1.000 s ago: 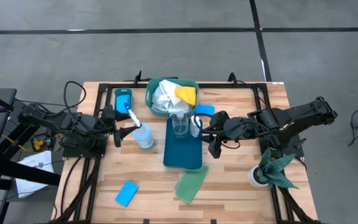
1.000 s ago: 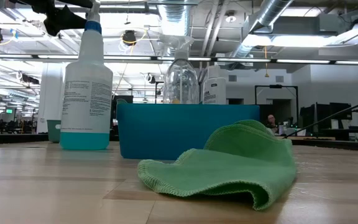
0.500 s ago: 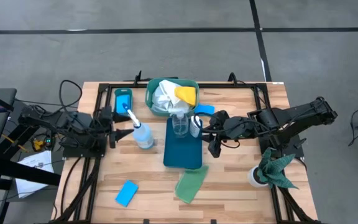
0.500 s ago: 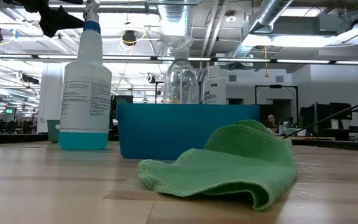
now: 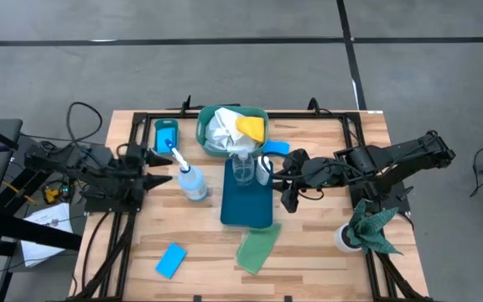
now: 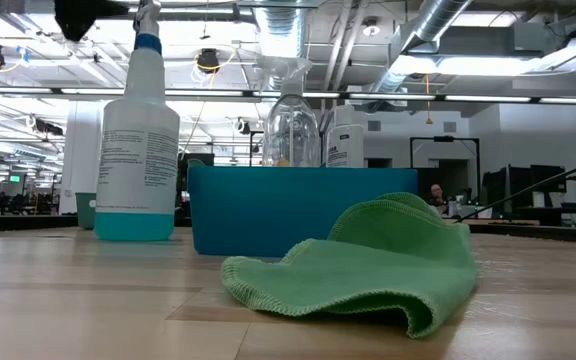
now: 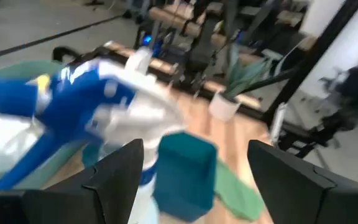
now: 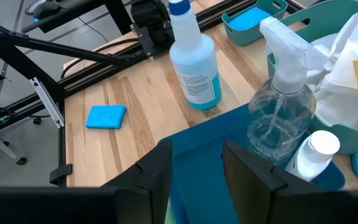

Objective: Pick & Place Kitchen Items

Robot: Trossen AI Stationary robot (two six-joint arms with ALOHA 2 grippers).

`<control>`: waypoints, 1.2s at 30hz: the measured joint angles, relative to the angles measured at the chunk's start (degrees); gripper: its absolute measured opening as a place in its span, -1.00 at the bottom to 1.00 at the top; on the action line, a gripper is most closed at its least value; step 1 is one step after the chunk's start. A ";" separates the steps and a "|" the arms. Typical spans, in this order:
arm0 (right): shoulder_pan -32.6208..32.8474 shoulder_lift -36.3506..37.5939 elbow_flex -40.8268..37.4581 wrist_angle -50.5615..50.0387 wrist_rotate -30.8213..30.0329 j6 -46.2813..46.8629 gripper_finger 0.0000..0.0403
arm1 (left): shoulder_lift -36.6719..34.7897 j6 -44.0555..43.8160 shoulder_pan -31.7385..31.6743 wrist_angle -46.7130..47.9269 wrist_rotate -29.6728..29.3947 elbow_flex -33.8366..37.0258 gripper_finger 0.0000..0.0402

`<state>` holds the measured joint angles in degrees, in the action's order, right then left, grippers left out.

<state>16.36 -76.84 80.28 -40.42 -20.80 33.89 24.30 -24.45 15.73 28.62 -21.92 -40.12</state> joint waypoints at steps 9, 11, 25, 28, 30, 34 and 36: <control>0.00 0.00 0.00 0.08 -0.03 -0.88 -0.34 | 1.41 -4.12 0.00 -11.33 9.37 -2.51 0.32; 0.00 0.00 0.00 0.08 -0.07 -0.89 -0.34 | 3.26 -4.55 0.00 -15.55 9.53 -2.51 0.30; 0.36 0.00 -0.01 -0.03 -0.22 -1.33 -0.34 | 24.83 -2.86 1.78 -22.34 10.58 -2.51 0.20; 0.57 0.00 0.01 -0.57 -0.22 -1.31 -0.34 | 26.44 -3.12 2.92 -20.79 10.74 -2.51 0.20; 0.57 0.00 0.00 -1.32 -0.21 -1.05 -0.34 | 26.34 -4.57 3.92 -19.42 10.74 -2.51 0.20; 0.55 0.00 0.00 -1.78 -0.22 -0.90 -0.34 | 24.68 -8.95 6.40 -14.67 11.32 -2.57 0.20; 0.55 0.00 0.01 -1.80 -0.20 -0.89 -0.34 | 23.20 -12.11 8.18 -8.45 13.49 -3.96 0.20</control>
<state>16.91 -76.84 80.29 -42.21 -20.99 32.99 47.50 -36.56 23.90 20.18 -8.43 -44.08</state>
